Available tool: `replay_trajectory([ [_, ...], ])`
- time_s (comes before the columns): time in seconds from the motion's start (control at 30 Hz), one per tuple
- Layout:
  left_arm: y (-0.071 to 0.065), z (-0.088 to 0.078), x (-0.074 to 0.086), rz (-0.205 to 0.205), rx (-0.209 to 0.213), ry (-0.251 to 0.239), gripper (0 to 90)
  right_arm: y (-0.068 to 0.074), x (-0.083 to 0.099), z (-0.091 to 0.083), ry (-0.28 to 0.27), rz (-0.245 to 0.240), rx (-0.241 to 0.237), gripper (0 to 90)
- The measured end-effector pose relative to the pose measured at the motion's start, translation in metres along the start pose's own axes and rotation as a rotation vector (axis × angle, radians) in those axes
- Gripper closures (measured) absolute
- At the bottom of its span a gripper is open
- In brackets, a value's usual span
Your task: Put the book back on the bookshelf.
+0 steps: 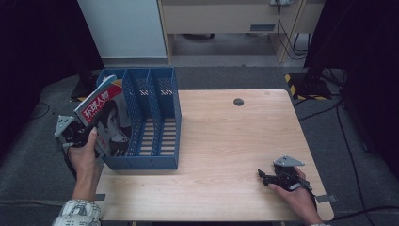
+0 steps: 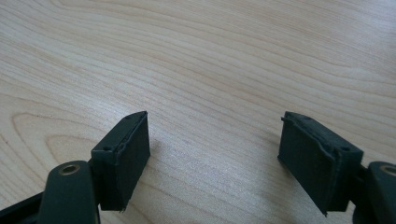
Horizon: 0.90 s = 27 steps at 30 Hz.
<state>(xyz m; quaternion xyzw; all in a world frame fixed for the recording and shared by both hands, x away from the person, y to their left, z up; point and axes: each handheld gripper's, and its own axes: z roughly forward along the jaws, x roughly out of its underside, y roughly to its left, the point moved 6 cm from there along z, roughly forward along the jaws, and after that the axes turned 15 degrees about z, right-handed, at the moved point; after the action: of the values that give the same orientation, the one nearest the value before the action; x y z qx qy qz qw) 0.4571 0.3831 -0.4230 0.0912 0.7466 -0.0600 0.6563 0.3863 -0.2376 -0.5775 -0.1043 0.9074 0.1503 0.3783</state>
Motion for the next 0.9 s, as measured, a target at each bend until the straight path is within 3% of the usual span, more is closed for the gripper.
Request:
replay_trajectory([
  [0.3,-0.0004,-0.0007,0.0001,0.006,-0.004,0.018,84.1,0.0001,0.0001,-0.0001,0.000,0.000,0.000,24.7],
  [0.47,-0.0013,-0.0007,0.0002,0.028,-0.006,0.045,83.9,0.0002,0.0000,0.0000,-0.001,0.001,0.000,24.7],
  [0.9,0.0009,-0.0037,-0.0035,0.002,0.025,0.060,79.7,0.0008,0.0005,-0.0003,0.000,0.004,-0.001,24.7],
])
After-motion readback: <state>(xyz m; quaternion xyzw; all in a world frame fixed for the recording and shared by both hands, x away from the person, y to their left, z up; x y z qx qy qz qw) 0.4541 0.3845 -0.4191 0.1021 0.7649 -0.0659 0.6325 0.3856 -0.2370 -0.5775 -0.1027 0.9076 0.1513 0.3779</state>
